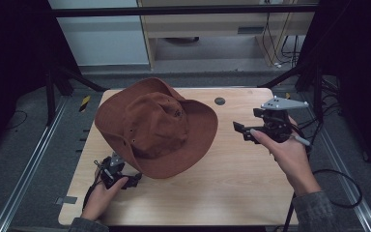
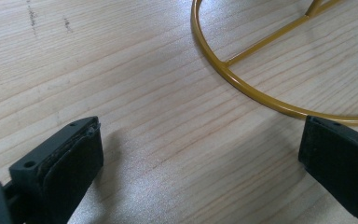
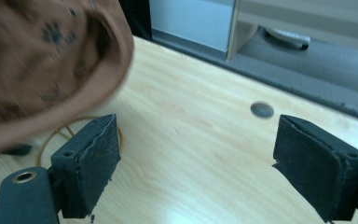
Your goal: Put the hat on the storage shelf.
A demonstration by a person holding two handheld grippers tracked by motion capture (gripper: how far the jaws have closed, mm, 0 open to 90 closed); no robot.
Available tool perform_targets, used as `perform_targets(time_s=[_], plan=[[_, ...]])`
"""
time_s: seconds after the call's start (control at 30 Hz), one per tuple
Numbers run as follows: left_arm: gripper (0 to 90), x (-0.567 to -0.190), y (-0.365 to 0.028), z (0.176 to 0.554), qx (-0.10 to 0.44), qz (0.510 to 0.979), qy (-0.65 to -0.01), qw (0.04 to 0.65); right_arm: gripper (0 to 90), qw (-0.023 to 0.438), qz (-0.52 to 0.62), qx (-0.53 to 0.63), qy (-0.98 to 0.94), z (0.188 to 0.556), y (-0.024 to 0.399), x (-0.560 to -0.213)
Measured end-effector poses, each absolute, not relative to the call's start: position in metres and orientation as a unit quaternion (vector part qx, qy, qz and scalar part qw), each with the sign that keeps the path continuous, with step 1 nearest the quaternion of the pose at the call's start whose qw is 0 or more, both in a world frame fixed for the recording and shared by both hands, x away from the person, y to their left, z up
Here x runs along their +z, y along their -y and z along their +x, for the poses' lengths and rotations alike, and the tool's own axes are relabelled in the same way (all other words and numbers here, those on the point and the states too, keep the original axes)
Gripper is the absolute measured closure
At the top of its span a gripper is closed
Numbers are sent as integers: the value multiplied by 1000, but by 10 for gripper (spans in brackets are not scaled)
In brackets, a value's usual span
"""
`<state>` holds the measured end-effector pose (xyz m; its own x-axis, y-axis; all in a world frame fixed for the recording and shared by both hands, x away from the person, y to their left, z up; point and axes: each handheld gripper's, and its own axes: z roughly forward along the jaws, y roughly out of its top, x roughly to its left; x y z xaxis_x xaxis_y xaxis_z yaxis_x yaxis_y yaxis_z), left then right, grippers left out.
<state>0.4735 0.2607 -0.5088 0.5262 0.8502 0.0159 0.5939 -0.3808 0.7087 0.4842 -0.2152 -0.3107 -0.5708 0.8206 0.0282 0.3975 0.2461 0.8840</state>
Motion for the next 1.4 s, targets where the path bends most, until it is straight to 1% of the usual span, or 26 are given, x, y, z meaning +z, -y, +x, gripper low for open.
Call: perform_targets(time_s=[0.3,0.5,0.57,0.77,0.83,1.1,1.13,1.17,1.3,1.33,1.4], plan=[[0,-509,-261,474,193,808,-447,332,173,203,433,434,-764,481,221,-379],[0,-509,-261,473,193,808,-447,332,139,187,449,397,-778,476,223,-423],[0,-509,-261,473,193,808,-447,332,133,184,453,397,-777,476,223,-427],[0,-509,-261,473,194,807,-448,332,113,168,479,380,-773,477,227,-463],[0,-509,-261,473,194,807,-448,332,113,174,486,366,-774,478,229,-474],[0,-509,-261,473,194,807,-448,332,99,180,514,352,-761,478,236,-502],[0,-509,-261,473,194,807,-448,331,86,180,516,346,-763,478,236,-505],[0,-509,-260,473,194,806,-449,333,83,192,510,343,-765,477,235,-508],[0,-509,-260,473,194,806,-449,333,70,204,509,335,-767,475,232,-509],[0,-509,-261,473,194,807,-448,333,53,218,501,331,-769,474,230,-511],[0,-509,-261,473,194,808,-447,331,47,220,503,331,-767,473,228,-512]])
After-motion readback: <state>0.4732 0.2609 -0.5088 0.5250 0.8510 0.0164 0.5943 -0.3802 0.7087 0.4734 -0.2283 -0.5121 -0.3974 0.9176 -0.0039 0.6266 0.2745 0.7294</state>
